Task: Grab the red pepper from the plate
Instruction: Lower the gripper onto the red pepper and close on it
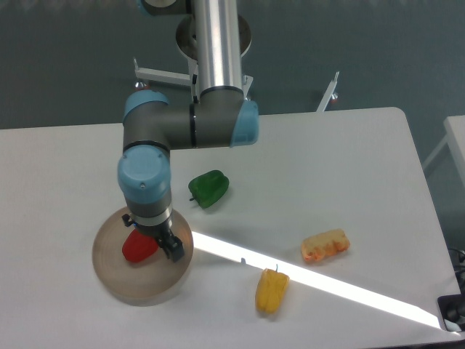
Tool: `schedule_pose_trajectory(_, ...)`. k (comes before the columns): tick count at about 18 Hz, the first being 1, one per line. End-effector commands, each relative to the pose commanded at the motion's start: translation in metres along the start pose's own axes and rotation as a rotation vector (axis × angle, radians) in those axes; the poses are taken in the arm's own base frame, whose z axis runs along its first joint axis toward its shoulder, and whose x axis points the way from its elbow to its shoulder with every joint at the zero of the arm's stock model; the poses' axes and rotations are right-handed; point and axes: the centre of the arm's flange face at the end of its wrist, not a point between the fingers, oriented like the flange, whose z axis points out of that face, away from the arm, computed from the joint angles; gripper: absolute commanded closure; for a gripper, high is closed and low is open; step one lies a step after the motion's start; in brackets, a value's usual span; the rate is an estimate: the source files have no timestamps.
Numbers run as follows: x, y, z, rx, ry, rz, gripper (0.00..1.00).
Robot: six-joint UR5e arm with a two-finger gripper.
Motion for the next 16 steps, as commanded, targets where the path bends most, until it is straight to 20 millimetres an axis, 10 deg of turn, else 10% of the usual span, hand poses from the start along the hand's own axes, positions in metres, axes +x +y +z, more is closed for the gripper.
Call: schedule_pose_trajectory(16, 0.027, -0.009, 0.025, -0.016, 0.007, -0.002, 0.0)
